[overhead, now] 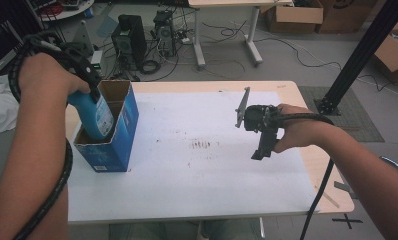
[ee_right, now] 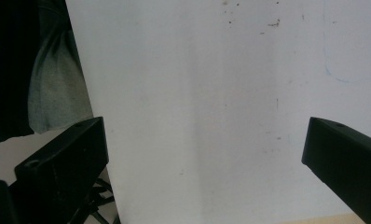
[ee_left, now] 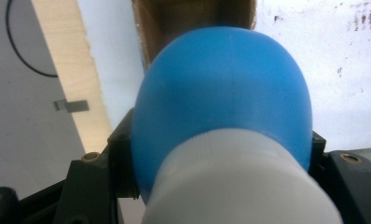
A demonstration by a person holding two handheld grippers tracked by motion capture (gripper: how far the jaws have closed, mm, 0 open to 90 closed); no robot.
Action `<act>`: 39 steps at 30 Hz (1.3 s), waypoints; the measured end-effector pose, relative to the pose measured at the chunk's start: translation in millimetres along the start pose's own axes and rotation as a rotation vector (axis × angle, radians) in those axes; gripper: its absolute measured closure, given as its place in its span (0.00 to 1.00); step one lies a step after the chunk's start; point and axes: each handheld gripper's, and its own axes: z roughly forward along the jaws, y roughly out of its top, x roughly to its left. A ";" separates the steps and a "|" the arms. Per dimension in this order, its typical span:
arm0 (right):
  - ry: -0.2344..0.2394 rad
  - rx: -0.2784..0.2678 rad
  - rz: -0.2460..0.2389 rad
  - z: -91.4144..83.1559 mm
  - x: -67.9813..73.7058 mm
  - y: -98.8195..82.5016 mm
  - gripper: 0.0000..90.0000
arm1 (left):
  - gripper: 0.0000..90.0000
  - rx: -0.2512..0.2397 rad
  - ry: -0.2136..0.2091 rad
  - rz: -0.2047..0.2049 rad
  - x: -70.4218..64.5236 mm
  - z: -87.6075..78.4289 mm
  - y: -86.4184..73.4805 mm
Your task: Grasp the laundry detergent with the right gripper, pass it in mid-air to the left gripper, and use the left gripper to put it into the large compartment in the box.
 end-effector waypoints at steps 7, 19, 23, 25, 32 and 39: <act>0.009 0.009 0.001 4.7 -1.5 -3.0 0.00 | 0.43 0.012 0.014 -0.007 1.4 30.5 3.1; 0.011 0.004 0.000 9.2 0.2 -2.9 0.00 | 0.43 0.030 0.005 0.019 0.7 77.1 6.1; 0.013 0.004 -0.002 10.4 0.0 -2.6 0.00 | 0.43 0.037 0.019 0.025 -1.3 91.4 8.4; 0.013 0.005 -0.004 11.2 0.3 -2.5 0.00 | 0.43 0.042 0.018 0.026 -1.2 95.0 9.1; 0.008 -0.004 -0.001 12.2 -1.1 -4.3 0.00 | 0.43 0.050 0.020 0.033 -1.7 112.7 12.9; 0.016 -0.012 0.000 13.4 -0.5 -4.5 0.00 | 0.43 0.048 0.015 0.030 -1.2 127.6 15.0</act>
